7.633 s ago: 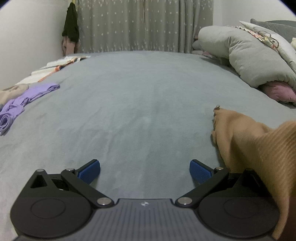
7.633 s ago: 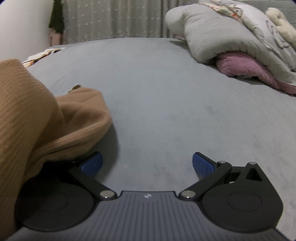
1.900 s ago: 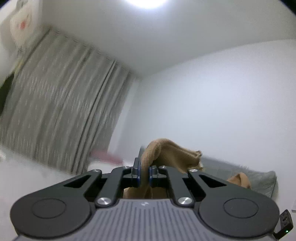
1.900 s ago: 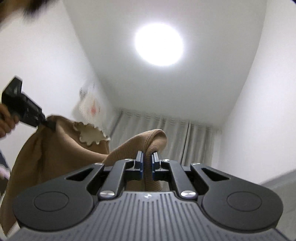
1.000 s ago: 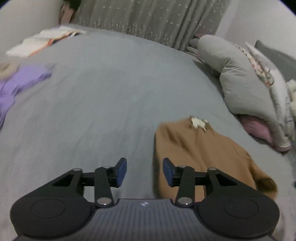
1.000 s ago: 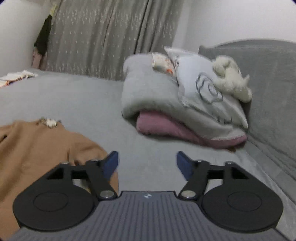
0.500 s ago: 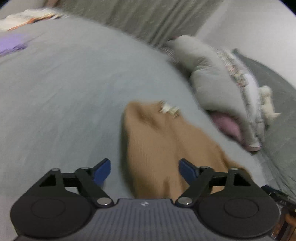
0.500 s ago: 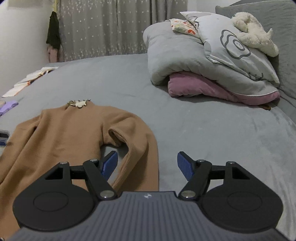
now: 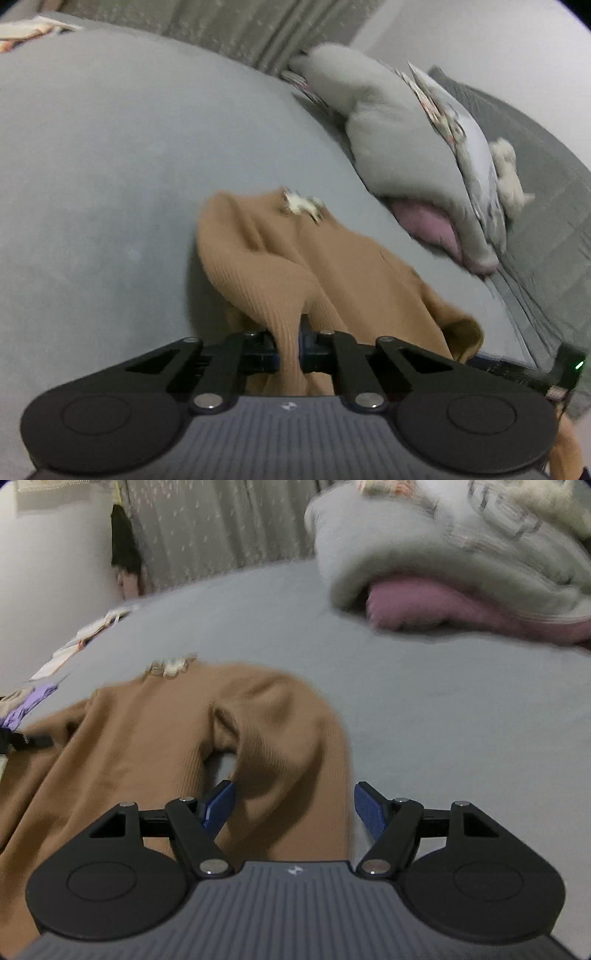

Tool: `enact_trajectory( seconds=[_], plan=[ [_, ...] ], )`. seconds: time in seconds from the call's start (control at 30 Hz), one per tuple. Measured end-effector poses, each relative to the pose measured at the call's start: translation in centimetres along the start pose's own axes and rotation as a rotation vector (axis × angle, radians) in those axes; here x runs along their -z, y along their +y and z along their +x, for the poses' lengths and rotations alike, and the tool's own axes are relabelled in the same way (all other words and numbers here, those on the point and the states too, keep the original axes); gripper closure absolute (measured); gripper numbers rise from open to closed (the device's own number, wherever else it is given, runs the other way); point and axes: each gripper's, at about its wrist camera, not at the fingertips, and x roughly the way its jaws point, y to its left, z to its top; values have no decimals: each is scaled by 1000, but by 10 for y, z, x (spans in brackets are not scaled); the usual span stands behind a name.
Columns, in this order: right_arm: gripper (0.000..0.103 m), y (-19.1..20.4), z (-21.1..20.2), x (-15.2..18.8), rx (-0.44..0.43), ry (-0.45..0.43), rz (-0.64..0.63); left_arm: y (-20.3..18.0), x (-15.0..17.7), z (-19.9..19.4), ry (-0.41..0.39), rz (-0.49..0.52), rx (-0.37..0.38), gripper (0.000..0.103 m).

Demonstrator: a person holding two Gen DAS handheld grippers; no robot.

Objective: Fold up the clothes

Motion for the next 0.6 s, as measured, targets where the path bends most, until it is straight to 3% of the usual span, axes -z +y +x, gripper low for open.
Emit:
enact_trajectory(
  seconds=[0.03, 0.07, 0.1, 0.13, 0.2, 0.27, 0.37, 0.4, 0.53, 0.6],
  plan=[
    [46, 2, 0, 0, 8, -3, -12, 8, -9, -8, -9, -19, -20, 95],
    [74, 8, -1, -5, 36, -23, -41, 15, -19, -15, -14, -36, -42, 95],
    [92, 15, -2, -9, 62, -43, -69, 19, -27, -21, -16, -43, -61, 95],
    [99, 16, -4, -10, 72, -52, -68, 23, -36, -27, -17, -47, -79, 95],
    [99, 17, -25, -21, 143, -157, -73, 25, -52, -38, -17, -36, -110, 95],
    [99, 13, -40, -26, 181, -229, -64, 21, -77, -49, -16, 26, -169, 95],
    [99, 6, -59, -31, 244, -326, -52, 19, -102, -63, -12, 89, -198, 93],
    [99, 2, -64, -31, 269, -350, -50, 17, -111, -64, -2, 122, -205, 88],
    [96, -16, -58, -29, 388, -340, -20, 17, -121, -72, 1, 187, -403, 59],
    [84, -31, -50, -25, 417, -296, 41, 20, -121, -79, -40, 165, -481, 49]
  ],
)
